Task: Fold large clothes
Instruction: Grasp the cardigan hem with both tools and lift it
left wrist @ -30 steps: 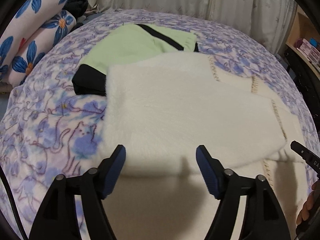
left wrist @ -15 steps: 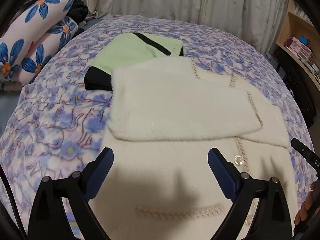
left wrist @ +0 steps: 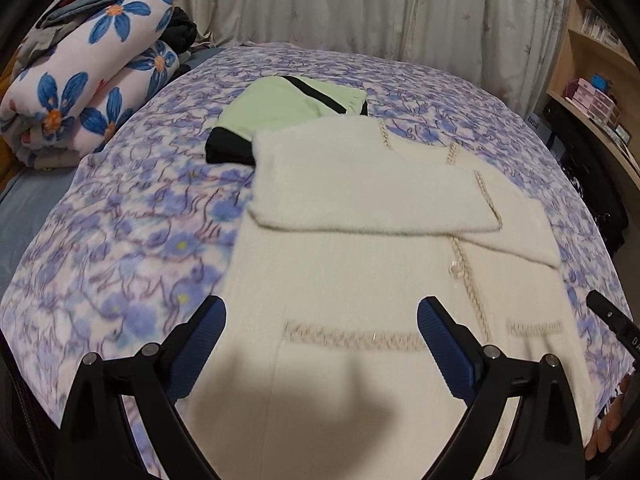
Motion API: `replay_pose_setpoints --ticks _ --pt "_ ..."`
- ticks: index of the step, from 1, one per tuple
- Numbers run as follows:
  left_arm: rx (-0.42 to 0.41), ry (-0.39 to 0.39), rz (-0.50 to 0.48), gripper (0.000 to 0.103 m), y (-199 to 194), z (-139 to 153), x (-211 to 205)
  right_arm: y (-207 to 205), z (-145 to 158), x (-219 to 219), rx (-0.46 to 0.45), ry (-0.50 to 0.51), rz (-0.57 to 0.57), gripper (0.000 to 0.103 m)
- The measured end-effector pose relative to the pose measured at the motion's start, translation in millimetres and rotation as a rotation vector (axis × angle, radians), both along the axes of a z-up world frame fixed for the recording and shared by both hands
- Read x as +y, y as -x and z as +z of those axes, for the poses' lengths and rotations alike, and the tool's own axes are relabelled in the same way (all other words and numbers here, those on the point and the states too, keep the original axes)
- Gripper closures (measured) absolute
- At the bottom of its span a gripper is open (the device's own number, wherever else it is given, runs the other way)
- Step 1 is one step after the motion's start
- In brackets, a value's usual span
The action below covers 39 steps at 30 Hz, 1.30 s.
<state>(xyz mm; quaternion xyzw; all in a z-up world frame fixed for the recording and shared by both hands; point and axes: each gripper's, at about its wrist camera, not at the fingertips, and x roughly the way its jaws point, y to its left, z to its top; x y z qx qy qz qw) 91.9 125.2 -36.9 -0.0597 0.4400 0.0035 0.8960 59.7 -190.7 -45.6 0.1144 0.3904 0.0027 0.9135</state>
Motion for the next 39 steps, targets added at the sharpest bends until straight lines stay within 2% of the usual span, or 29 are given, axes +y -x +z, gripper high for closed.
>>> replay_pose_setpoints --ticks 1,4,9,16,20,23,26,29,30,31,34,39 --pt "0.0 0.004 0.002 0.007 7 -2 2 8 1 -1 -0.01 0.002 -0.004 0.054" --pt "0.001 0.014 -0.003 0.007 27 -10 8 30 1 -7 -0.034 0.01 -0.009 0.046" --pt "0.028 -0.009 -0.012 0.007 53 -28 25 63 -7 -20 -0.024 0.059 -0.008 0.045" --pt "0.171 0.049 -0.03 0.007 66 -69 65 91 -37 -69 0.115 0.11 -0.068 0.045" --pt "0.248 0.125 -0.032 0.007 71 -91 90 107 -58 -107 0.212 0.05 -0.133 0.045" --pt "0.227 0.149 -0.075 0.007 79 -94 94 117 -76 -129 0.285 -0.051 -0.15 0.045" --pt "0.227 0.136 -0.136 0.007 82 -97 92 122 -90 -135 0.308 -0.128 -0.118 0.045" --pt "0.237 0.165 -0.171 0.007 81 -100 96 122 -93 -129 0.314 -0.126 -0.059 0.045" --pt "0.237 0.189 -0.179 0.007 81 -100 99 121 -93 -126 0.313 -0.154 -0.026 0.051" --pt "0.237 0.204 -0.184 0.009 80 -100 102 120 -93 -125 0.316 -0.175 -0.007 0.064" --pt "0.237 0.224 -0.186 0.02 81 -102 105 118 -92 -122 0.315 -0.245 0.045 0.08" --pt "0.227 0.261 -0.18 0.029 86 -101 113 114 -101 -122 0.336 -0.291 0.056 0.081"
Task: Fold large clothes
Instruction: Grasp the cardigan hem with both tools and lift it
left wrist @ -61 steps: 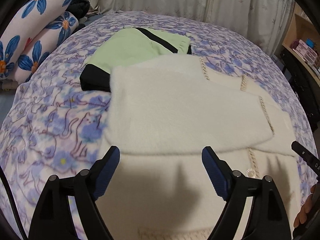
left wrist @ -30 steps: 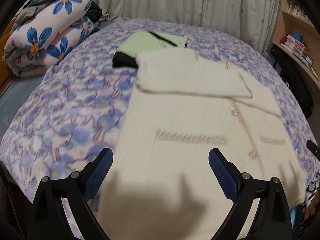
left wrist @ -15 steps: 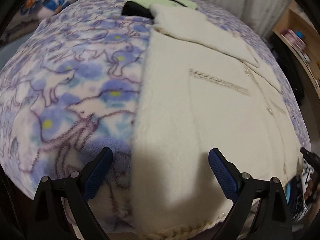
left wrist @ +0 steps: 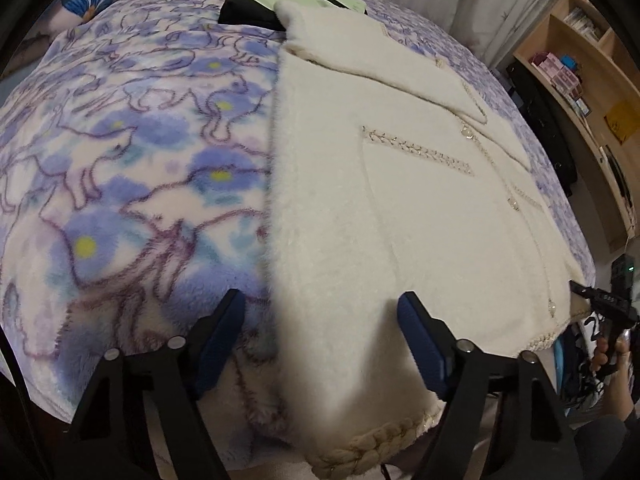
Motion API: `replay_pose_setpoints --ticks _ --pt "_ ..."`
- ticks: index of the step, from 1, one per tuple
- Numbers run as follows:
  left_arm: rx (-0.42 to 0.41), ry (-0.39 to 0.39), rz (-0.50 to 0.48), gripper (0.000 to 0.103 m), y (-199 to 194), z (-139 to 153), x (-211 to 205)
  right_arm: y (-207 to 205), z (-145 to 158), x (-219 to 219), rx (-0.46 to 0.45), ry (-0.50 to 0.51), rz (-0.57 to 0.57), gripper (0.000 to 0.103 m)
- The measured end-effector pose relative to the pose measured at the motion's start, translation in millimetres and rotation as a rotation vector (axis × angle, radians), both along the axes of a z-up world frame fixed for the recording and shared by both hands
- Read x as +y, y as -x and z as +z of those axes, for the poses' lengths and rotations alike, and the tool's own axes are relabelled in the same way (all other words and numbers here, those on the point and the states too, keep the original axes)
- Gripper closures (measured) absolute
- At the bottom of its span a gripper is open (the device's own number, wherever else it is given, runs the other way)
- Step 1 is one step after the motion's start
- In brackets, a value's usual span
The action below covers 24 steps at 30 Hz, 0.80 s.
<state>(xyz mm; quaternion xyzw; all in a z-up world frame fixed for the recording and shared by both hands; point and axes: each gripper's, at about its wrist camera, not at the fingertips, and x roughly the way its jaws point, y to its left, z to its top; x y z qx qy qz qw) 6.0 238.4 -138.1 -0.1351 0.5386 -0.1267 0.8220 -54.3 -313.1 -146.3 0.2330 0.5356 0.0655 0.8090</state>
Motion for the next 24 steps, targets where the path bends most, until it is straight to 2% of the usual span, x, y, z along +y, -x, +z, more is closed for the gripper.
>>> replay_pose_setpoints --ticks 3,10,12,15,16,20,21,22,23,24 --pt "0.007 0.031 -0.004 0.032 3 0 5 -1 -4 -1 0.003 -0.016 -0.011 0.081" --pt "0.029 0.025 -0.05 0.032 -1 -6 5 -3 -7 -4 -0.001 -0.032 -0.011 0.081" --pt "0.037 0.05 -0.066 0.028 -5 -11 5 -3 -8 -4 -0.007 -0.03 -0.011 0.081" --pt "0.044 0.094 -0.079 0.016 -10 -16 4 -6 -10 -4 -0.01 -0.037 -0.019 0.081" --pt "0.044 0.091 -0.084 0.013 -10 -17 2 -5 -11 -6 -0.011 -0.04 -0.023 0.081" --pt "0.026 0.026 -0.104 0.014 -14 -17 -15 -6 -10 0 -0.019 -0.02 -0.026 0.084" --pt "0.023 0.021 -0.1 0.023 -15 -15 -17 -7 -8 3 -0.022 -0.006 -0.019 0.088" --pt "0.02 0.02 -0.096 0.043 -15 -12 -19 -8 -6 5 -0.024 0.01 -0.012 0.09" --pt "0.02 0.024 -0.091 0.056 -16 -9 -22 -8 -2 9 -0.028 0.035 -0.003 0.091" --pt "0.025 0.014 -0.069 0.086 -17 -6 -23 -8 2 12 -0.036 0.056 0.003 0.092"
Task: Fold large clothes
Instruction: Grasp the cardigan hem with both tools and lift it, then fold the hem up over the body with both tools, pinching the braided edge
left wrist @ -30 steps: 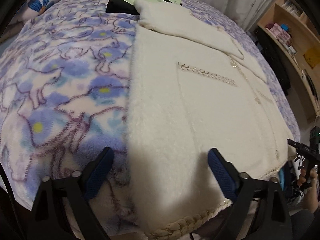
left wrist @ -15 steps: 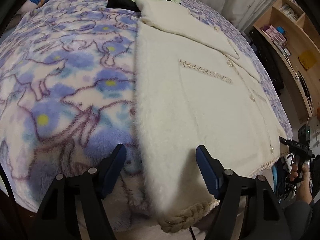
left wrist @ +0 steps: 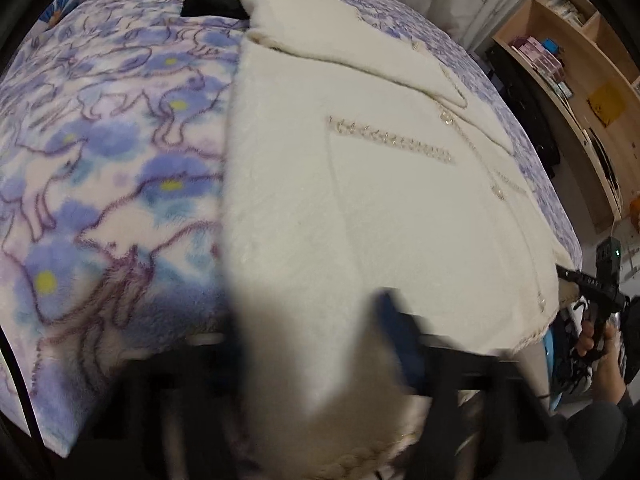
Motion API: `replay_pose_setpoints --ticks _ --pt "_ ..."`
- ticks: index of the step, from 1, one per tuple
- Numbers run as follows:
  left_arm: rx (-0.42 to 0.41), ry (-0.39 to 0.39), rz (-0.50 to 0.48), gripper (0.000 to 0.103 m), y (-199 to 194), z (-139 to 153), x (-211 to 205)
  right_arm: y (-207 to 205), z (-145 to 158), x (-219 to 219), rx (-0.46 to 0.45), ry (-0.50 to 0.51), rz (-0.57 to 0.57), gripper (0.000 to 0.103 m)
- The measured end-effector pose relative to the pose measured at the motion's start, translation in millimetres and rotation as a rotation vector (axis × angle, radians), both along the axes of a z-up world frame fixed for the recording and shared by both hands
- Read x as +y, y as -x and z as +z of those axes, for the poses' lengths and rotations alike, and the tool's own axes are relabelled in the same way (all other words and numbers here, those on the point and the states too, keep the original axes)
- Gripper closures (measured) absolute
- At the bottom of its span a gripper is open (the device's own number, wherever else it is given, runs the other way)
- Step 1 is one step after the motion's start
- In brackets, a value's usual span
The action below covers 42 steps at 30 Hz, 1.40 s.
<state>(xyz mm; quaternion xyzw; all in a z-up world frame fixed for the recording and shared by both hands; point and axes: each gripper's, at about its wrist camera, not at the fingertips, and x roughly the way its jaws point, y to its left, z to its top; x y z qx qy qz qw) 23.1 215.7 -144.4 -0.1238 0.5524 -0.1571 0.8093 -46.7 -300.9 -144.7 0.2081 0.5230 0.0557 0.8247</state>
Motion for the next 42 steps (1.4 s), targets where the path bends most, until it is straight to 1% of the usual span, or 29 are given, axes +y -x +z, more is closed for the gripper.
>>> replay_pose_setpoints --ticks 1,2,4,5,9,11,13,16,20,23,26,28,32,34,35,36,38,39,41,42 --pt "0.024 0.028 0.009 0.091 -2 1 0 0 3 1 -0.007 0.011 0.002 0.093" --pt "0.038 0.042 0.03 0.092 -2 2 0 1 8 3 -0.02 0.021 0.002 0.093" --pt "0.048 0.027 0.055 0.094 -2 5 -3 5 19 3 -0.057 0.034 -0.001 0.094" --pt "0.035 0.016 0.063 0.094 1 10 -6 8 27 2 -0.079 0.035 -0.006 0.094" --pt "-0.022 0.02 0.094 0.095 14 32 -9 20 56 0 -0.145 0.045 -0.01 0.098" --pt "-0.04 0.049 0.107 0.095 21 44 -7 25 66 4 -0.152 0.052 0.008 0.098" --pt "-0.045 0.055 0.102 0.095 26 53 -5 29 72 8 -0.155 0.068 0.02 0.098" --pt "-0.032 0.035 0.086 0.095 40 60 -6 38 76 9 -0.141 0.074 0.028 0.098" --pt "0.009 0.06 0.104 0.095 62 60 2 59 78 8 -0.114 0.056 0.034 0.098" --pt "0.021 0.099 0.124 0.095 79 64 9 70 83 8 -0.107 0.017 0.035 0.098" --pt "-0.01 0.148 0.137 0.095 79 80 10 66 94 6 -0.14 -0.041 0.03 0.098" --pt "-0.053 0.187 0.138 0.095 66 98 7 54 104 6 -0.172 -0.069 0.036 0.098" --pt "-0.143 0.198 0.132 0.094 26 130 2 12 131 5 -0.237 -0.105 0.032 0.098" --pt "-0.178 0.216 0.161 0.094 -7 145 6 -18 146 2 -0.272 -0.116 0.017 0.098" --pt "-0.188 0.222 0.177 0.094 -20 149 8 -36 155 0 -0.288 -0.111 0.012 0.098" --pt "-0.2 0.23 0.2 0.094 -40 154 11 -51 162 -4 -0.298 -0.109 0.003 0.098" --pt "-0.21 0.235 0.249 0.092 -79 158 18 -94 172 -20 -0.289 -0.152 -0.055 0.098" --pt "-0.203 0.231 0.278 0.089 -106 158 23 -112 173 -27 -0.275 -0.18 -0.086 0.096" --pt "-0.17 0.229 0.318 0.085 -144 151 29 -152 170 -44 -0.237 -0.237 -0.145 0.089" --pt "-0.137 0.232 0.341 0.083 -169 144 31 -166 167 -52 -0.234 -0.251 -0.184 0.078"
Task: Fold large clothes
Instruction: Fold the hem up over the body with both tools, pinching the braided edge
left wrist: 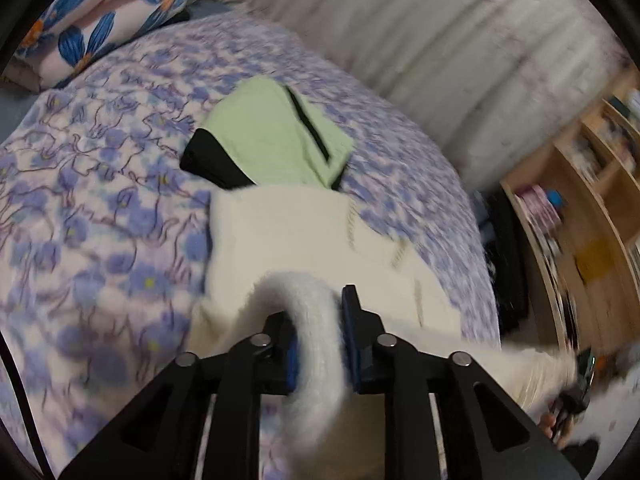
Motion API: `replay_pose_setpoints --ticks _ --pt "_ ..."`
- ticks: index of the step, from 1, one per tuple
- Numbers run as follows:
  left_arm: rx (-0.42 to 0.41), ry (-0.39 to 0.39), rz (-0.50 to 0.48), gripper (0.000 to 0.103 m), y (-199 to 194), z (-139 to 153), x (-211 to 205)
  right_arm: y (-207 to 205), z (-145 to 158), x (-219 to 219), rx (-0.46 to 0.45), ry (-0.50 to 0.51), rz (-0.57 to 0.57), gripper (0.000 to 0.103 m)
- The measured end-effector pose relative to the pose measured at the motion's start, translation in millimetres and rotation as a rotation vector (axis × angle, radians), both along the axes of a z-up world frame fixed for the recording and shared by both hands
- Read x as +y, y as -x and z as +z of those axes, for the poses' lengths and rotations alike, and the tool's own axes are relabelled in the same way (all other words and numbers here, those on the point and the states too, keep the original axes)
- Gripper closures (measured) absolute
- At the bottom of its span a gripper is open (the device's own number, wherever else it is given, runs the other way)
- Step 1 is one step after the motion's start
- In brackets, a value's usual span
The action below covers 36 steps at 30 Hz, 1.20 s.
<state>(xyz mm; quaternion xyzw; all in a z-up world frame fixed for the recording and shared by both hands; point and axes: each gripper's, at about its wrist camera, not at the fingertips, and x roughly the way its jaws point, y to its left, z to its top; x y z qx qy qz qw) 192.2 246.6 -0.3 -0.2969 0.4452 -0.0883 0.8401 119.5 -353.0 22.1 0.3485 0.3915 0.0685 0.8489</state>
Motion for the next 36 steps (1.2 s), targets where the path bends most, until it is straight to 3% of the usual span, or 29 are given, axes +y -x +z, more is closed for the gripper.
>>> replay_pose_setpoints --ticks 1,3,5,9,11,14,21,26,28,29,30,31,34,36 --pt "0.02 0.005 0.011 0.08 -16 -6 0 -14 -5 -6 0.005 -0.02 -0.023 0.063" --pt "0.041 0.0 0.016 0.077 -44 -21 -3 -34 -15 -11 -0.012 -0.026 -0.043 0.047" --pt "0.086 -0.042 -0.012 0.071 -72 -43 -13 -47 -26 -13 -0.008 0.02 -0.072 0.045" --pt "0.11 -0.173 0.035 0.033 -102 -77 -19 -75 -73 -18 0.087 0.08 -0.073 0.045" --pt "0.121 -0.189 0.038 0.032 -111 -90 -15 -86 -95 -17 0.13 0.117 -0.057 0.045" --pt "0.131 -0.284 0.022 0.032 -125 -104 -17 -103 -117 -10 0.171 0.19 -0.006 0.045" --pt "0.118 -0.411 -0.079 0.032 -141 -124 -28 -155 -144 -2 0.197 0.313 0.047 0.045" --pt "0.104 -0.444 -0.097 0.042 -151 -135 -31 -186 -163 1 0.239 0.331 0.071 0.045" --pt "0.096 -0.43 -0.11 0.07 -155 -137 -32 -193 -165 6 0.223 0.34 0.079 0.045" --pt "0.105 -0.426 -0.115 0.074 -158 -138 -34 -195 -165 10 0.214 0.358 0.08 0.045" --pt "0.103 -0.453 -0.105 0.085 -158 -137 -37 -195 -164 16 0.199 0.407 0.079 0.057" --pt "0.096 -0.485 -0.098 0.094 -158 -136 -40 -195 -163 22 0.201 0.463 0.076 0.091" --pt "0.046 -0.61 -0.091 0.096 -150 -126 -57 -180 -152 32 0.133 0.555 0.056 0.096" --pt "0.003 -0.659 -0.085 0.097 -143 -114 -65 -162 -134 27 0.06 0.55 0.003 0.096"
